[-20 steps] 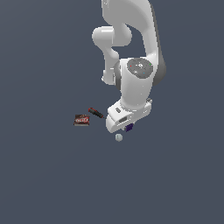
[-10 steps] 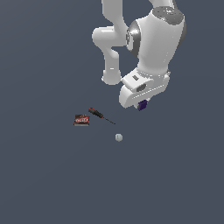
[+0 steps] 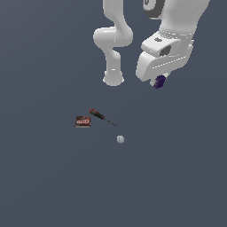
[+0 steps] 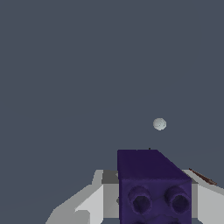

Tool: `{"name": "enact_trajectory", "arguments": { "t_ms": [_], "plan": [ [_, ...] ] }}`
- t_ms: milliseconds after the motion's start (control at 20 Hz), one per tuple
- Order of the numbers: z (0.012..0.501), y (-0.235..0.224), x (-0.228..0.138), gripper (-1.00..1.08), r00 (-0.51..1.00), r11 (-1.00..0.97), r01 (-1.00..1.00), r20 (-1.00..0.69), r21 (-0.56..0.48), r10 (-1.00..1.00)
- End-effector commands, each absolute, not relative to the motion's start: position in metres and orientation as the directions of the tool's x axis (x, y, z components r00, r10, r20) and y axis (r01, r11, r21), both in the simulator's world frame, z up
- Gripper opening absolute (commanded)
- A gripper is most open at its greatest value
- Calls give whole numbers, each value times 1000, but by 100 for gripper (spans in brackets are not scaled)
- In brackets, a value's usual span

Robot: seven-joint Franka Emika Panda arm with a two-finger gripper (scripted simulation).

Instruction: Pick up a designated object from a clutter of objects.

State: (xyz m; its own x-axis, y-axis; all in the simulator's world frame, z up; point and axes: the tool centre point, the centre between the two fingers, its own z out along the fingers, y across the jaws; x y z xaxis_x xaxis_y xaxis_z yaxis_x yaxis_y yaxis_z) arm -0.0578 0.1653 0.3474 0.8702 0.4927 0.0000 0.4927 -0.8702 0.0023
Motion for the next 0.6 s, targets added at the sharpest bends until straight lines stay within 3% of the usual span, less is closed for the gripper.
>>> {"name": "enact_trajectory", "arguments": {
  "t_ms": [0,550],
  "plan": [
    [364,174,-66,-100,870,-870,492,-1,2,492],
    [395,190,-77,-100,871,-871,492,0,1,492]
  ]
}}
